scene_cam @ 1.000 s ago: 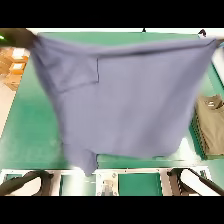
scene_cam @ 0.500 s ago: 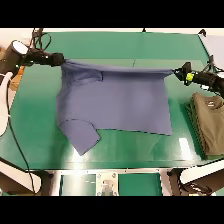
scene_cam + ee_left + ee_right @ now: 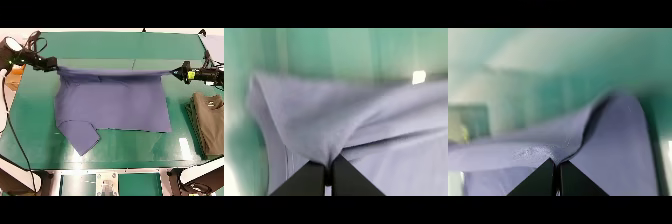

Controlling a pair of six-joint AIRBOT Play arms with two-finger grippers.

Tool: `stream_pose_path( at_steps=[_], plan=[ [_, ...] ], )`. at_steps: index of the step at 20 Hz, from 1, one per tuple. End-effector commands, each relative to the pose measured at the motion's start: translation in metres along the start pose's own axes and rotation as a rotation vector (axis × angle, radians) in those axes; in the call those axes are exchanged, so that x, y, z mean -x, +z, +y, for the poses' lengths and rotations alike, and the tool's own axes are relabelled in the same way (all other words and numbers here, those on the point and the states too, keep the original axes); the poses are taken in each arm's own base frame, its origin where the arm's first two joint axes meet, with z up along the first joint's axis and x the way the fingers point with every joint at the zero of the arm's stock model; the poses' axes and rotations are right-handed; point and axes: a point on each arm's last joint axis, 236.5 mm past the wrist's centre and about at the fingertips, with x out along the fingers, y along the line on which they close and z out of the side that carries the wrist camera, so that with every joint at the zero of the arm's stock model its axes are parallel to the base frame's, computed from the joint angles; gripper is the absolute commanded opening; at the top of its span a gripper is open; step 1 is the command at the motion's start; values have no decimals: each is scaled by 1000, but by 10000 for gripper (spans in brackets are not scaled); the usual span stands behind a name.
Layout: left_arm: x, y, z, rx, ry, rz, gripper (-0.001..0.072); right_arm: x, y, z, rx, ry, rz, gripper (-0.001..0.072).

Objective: Fold the shirts.

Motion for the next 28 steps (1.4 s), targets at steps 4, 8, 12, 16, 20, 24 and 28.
stream_pose_path(
  at_steps=[4,8,12,16,20,24,28],
  plan=[
    [-7,-71,-2,74,-40,272,32,-11,-77,-51,-72,-174,238,13],
    [-26,-100,-7,131,-90,339,33,-14,-102,-70,-91,-237,307,13],
    [-33,-117,-8,156,-106,383,32,-9,-112,-78,-109,-281,347,13],
    [-28,-124,-24,191,-168,421,130,-6,-112,-75,-109,-279,358,234],
    [-5,-158,-31,251,-184,597,574,27,-102,-54,-110,-298,334,299],
    [28,-203,-44,288,-173,707,476,72,-131,-51,-69,-418,284,291],
    [71,-268,-51,248,-90,630,477,106,-194,-55,-110,-451,228,188]
  ],
)
